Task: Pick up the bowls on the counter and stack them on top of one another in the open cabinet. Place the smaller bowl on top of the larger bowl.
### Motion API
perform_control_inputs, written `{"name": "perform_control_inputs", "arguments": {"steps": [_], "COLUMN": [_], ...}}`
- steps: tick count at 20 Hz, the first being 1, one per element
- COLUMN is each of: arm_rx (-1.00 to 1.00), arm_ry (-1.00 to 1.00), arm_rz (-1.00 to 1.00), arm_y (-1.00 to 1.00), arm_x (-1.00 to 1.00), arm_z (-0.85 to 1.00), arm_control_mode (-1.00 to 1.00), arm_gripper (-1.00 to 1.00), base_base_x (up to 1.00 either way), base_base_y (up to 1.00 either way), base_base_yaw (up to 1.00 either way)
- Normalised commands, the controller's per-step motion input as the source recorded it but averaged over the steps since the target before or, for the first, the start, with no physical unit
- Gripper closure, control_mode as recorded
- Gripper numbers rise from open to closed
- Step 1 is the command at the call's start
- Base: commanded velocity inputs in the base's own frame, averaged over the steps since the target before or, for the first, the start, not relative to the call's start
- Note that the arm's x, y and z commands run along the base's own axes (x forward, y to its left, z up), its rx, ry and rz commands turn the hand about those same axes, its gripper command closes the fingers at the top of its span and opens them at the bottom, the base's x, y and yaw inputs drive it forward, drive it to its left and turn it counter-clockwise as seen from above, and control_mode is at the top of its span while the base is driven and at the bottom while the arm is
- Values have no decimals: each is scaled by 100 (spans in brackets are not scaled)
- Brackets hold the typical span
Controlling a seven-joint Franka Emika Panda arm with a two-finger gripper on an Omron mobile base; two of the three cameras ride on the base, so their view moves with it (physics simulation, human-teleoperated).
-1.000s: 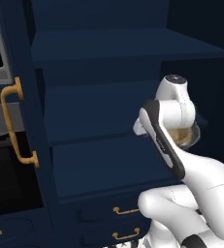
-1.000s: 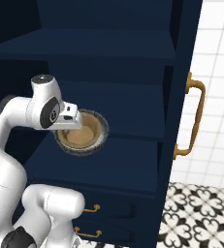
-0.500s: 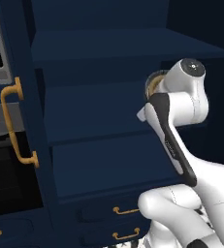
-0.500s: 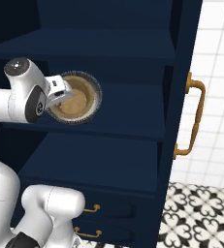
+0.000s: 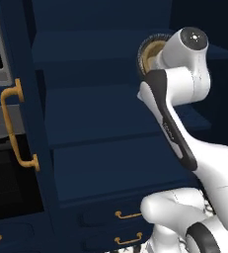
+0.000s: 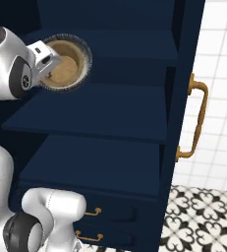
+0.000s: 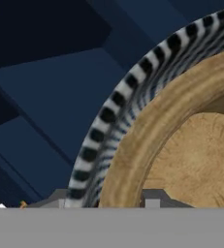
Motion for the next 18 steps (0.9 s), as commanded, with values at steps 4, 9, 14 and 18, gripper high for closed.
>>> {"name": "perform_control_inputs", "arguments": {"steps": [4,9,14,18], "arm_rx": [-17,-4,-3,-7], "arm_ry": [0,4,0,2], "arm_rz": [8,9,9,7], "arm_y": [13,0,0,0], "arm_x": [17,96,100,100], "arm_z": [90,11,-1,0], "arm_control_mode": [-100,-100,-100,-100], "arm_gripper": [100,100,100,100], "base_base_x": [0,0,0,0], "base_base_y": [0,0,0,0], "base_base_yaw": [0,0,0,0]}}
